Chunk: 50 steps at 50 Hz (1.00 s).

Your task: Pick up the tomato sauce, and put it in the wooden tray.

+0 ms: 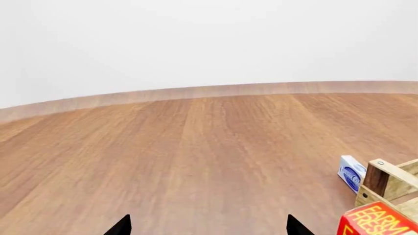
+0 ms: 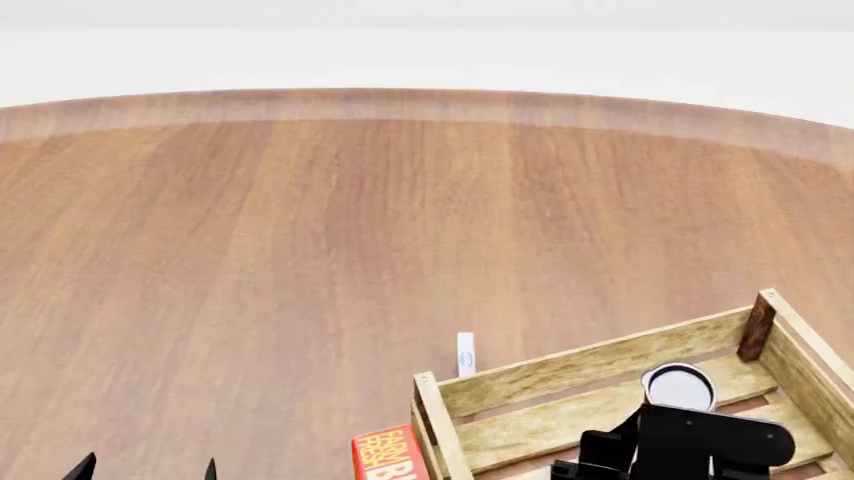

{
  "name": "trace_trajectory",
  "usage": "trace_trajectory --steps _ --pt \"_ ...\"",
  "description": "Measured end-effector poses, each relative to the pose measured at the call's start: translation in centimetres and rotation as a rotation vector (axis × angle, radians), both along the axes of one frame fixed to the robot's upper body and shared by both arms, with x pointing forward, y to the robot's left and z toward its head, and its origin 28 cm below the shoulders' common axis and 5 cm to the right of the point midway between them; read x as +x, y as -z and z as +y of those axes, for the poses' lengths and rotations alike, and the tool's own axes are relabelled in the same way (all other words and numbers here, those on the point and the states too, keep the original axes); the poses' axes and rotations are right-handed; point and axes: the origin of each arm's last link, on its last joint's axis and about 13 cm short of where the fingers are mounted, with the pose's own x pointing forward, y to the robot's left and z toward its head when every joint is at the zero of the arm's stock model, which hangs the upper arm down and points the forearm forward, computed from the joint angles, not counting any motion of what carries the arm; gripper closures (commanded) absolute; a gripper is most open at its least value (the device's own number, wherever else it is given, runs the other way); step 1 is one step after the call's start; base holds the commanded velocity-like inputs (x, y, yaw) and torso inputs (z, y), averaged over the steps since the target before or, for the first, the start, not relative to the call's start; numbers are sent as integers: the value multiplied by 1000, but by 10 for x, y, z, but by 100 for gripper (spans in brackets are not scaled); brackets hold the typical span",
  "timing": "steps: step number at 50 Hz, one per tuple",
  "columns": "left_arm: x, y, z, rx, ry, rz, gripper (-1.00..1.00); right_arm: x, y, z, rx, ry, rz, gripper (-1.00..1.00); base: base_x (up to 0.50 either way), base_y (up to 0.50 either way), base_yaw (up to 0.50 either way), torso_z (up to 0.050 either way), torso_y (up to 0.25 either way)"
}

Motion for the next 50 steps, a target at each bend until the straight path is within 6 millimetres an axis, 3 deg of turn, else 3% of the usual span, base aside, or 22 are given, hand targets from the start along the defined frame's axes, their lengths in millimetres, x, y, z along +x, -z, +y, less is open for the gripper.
trace_trajectory --steps 27,50 --pt "0 0 0 1 -2 2 -100 20 30 -2 52 10 32 100 0 0 0 0 0" --pt "1 0 0 2 -2 1 -100 25 38 -3 101 14 70 100 0 0 0 0 0"
